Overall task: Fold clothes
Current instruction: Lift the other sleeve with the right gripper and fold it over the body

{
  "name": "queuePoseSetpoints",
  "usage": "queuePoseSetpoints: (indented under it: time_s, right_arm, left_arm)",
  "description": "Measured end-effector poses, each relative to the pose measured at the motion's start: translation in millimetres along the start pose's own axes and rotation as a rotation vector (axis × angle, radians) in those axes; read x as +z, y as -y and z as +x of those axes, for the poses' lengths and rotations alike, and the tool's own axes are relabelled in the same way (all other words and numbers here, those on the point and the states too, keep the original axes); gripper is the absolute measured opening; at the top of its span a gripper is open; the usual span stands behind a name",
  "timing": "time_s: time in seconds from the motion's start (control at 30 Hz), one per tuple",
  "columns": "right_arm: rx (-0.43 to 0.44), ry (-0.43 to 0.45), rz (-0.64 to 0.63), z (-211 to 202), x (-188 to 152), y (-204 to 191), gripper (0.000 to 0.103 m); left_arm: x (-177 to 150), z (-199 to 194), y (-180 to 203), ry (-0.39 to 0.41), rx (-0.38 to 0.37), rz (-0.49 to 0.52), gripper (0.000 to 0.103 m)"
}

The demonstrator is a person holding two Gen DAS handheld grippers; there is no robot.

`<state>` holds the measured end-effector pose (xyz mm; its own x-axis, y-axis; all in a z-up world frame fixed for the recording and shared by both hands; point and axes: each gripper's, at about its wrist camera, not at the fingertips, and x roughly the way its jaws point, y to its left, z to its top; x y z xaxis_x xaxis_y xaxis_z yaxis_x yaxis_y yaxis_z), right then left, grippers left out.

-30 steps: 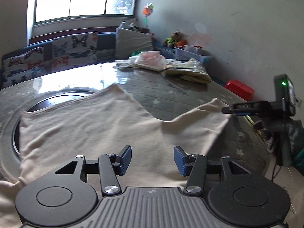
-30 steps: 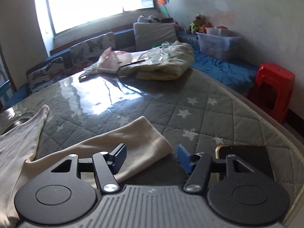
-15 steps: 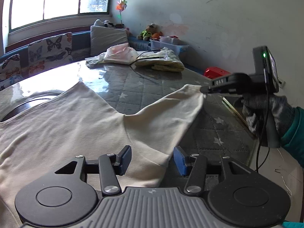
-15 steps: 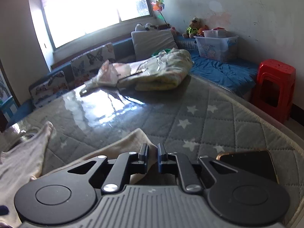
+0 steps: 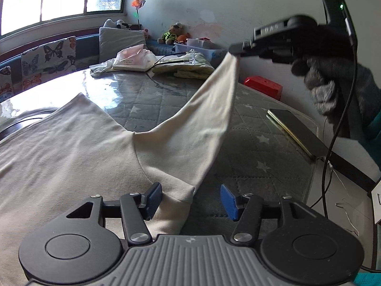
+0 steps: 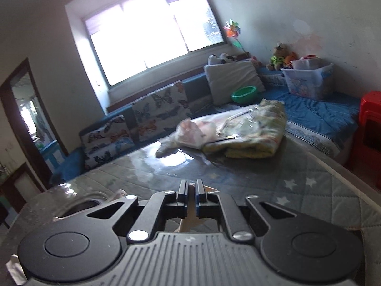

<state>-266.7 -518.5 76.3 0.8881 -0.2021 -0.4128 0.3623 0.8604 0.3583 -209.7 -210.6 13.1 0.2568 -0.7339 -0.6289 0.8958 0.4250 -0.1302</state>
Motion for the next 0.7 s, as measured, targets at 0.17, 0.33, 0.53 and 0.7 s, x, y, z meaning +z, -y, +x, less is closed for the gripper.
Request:
queuePoseSetpoints:
  time_s: [0.17,0.33,0.53,0.7]
  right_arm:
    - [0.096,0.016,-0.03,-7,14,-25,0.005]
    - [0.2,0.02,-0.079,-10,24,-57,0.005]
    - [0.331,-0.002,-0.155,-7,26,-105,0.005]
    - [0.428,-0.047,-0.212,2,14,-144,0.005]
  left_arm:
    - [-1,1,-1,0.004,-0.016,-0.005,0.062]
    - [-2,-8,-8,0.021,-0.02,-0.034,0.064]
    - [-5,-37,-32,0.078,0.035,-0.101,0.066]
    - [-13,-63,-55,0.115,0.121,-0.163,0.067]
